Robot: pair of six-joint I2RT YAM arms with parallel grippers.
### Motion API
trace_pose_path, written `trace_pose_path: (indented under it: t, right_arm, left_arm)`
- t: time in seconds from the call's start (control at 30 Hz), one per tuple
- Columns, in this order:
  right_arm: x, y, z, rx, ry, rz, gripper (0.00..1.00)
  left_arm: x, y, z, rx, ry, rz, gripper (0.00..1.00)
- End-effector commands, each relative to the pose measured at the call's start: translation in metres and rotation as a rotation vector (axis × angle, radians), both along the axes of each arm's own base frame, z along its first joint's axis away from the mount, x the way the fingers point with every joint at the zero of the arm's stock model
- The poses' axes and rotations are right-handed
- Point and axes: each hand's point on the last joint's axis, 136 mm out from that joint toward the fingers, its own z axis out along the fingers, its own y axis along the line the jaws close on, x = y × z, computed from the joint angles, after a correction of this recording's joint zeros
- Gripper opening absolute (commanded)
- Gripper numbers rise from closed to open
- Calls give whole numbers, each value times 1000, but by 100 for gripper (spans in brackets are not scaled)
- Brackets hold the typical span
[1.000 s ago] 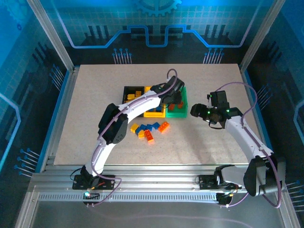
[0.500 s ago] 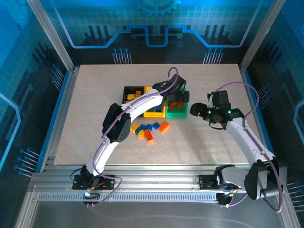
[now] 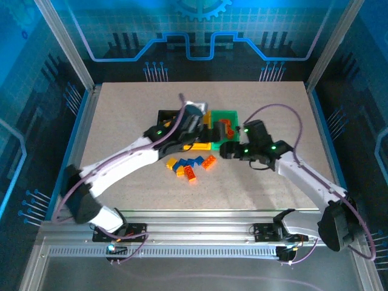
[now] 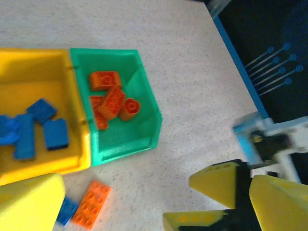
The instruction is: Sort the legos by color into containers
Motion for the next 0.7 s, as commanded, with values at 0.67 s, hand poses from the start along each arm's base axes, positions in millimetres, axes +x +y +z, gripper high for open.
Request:
trace_pose_path:
  t: [0.67]
  right_arm:
    - [-25,138,-119,-458,94,336,68]
  left_arm:
    - [-125,203,-118,111,145,433,99]
